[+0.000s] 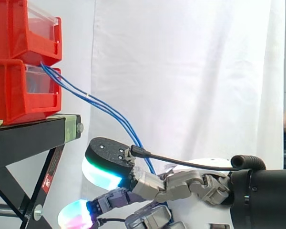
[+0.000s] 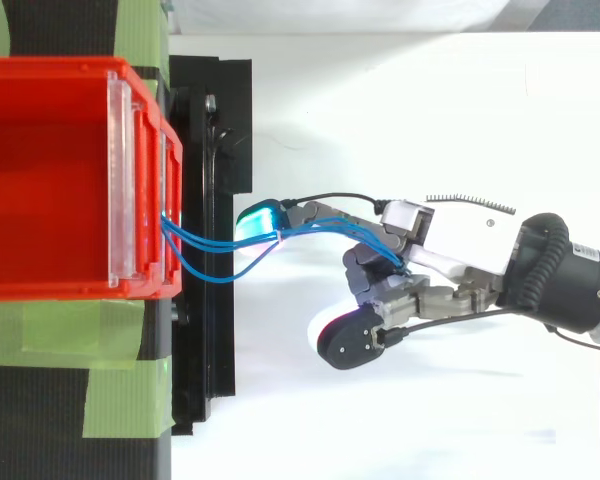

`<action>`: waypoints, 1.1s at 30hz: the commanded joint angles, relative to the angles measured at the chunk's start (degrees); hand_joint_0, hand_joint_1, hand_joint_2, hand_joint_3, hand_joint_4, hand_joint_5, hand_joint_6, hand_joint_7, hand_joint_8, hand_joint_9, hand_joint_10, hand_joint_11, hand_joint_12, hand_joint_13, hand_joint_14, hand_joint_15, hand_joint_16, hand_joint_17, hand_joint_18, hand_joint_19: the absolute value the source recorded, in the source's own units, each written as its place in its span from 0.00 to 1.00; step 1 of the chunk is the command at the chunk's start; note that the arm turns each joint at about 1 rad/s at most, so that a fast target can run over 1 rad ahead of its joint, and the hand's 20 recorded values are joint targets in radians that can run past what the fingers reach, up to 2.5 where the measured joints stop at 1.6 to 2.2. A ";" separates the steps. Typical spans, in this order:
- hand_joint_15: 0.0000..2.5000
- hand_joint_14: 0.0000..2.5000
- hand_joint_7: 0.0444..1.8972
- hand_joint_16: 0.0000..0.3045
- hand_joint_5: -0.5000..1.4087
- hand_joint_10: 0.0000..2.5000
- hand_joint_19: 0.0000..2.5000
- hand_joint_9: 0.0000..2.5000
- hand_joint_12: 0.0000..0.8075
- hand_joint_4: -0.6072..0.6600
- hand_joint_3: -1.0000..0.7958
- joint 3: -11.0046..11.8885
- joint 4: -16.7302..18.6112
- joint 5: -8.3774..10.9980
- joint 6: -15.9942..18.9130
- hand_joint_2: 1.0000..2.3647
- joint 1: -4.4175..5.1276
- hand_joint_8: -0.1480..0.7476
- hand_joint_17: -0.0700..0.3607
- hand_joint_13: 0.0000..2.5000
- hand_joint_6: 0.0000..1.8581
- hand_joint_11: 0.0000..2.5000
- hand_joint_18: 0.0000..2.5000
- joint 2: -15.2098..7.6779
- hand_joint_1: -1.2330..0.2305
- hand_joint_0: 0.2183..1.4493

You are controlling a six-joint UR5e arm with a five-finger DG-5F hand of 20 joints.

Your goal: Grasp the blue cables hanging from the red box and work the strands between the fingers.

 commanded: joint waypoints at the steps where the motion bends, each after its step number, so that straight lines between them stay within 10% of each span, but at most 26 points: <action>1: 0.63 1.00 0.37 0.17 0.16 1.00 0.59 0.27 0.53 0.65 0.00 0.02 0.22 0.00 -0.01 0.00 0.01 0.62 0.44 0.39 0.00 1.00 0.59 0.04 0.47 0.42; 16: 0.64 1.00 0.37 0.18 0.17 1.00 0.55 0.29 0.54 0.66 0.00 0.02 0.05 0.18 -0.09 0.00 0.01 0.63 0.45 0.40 0.00 1.00 0.58 0.04 0.47 0.42; 33: 0.73 1.00 0.37 0.21 0.21 1.00 0.32 0.52 0.72 0.70 0.00 0.02 0.05 0.18 -0.09 0.00 0.01 0.75 0.49 0.63 0.00 1.00 0.71 -0.05 0.47 0.42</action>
